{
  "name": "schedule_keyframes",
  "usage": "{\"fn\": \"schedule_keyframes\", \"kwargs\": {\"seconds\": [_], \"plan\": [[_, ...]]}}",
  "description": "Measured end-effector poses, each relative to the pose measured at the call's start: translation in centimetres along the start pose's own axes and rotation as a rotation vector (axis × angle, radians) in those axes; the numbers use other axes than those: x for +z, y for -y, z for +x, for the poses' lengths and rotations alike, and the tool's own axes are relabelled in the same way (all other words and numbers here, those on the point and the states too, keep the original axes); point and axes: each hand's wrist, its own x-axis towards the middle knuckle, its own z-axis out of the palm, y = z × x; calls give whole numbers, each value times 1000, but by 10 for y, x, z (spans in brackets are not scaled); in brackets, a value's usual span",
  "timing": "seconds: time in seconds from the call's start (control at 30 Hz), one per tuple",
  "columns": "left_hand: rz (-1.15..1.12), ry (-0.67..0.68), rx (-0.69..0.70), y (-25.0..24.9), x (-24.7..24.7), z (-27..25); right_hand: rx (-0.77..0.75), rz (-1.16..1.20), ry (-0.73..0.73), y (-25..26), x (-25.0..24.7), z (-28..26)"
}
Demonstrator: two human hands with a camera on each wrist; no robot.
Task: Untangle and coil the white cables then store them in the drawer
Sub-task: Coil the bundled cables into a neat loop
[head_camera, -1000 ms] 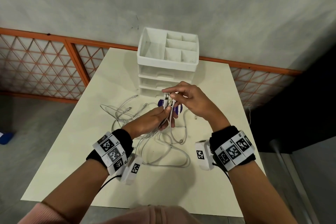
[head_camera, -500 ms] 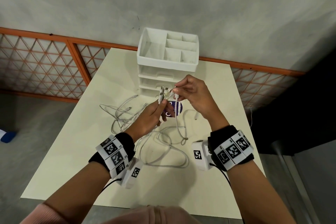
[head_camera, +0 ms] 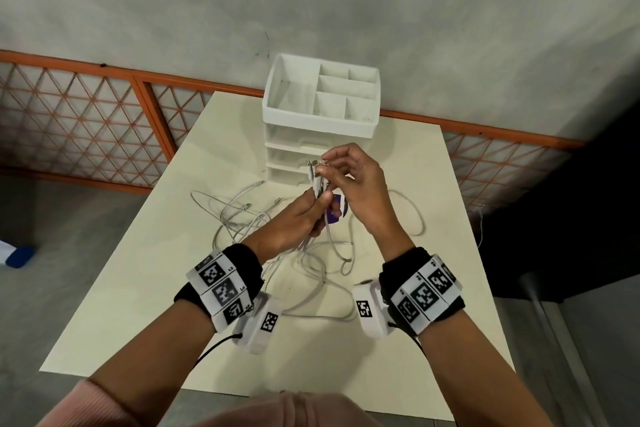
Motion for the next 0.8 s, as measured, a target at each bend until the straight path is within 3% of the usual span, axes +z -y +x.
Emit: {"fn": "schedule_keyframes", "kwargs": {"seconds": [0.07,0.13,0.27,0.33,0.4,0.63,0.73,0.8], "plan": [[8,-1,-6,-1,-2,2,19,30,-34,1,2,-4],[8,-40,13,-3,-8,4,156,134,23,-6,3,-5],[-356,-104,67,-18,-22,8,350,173,406,-22,13,-14],[-507,-100,77,-29,-27,7,344,128,614,-20,25,-22],[-529,-85,115,-40,-32,3,273,3,698,-14,36,-27],[-497,-303,277,-61,-75,-13,248,-448,601,-26,21,-3],[-490,-401,328,-64,-94,-21,304,-371,539,-35,-4,5],[-370,-466,355,-62,-104,-26,302,-337,482,-36,-17,10]]}}
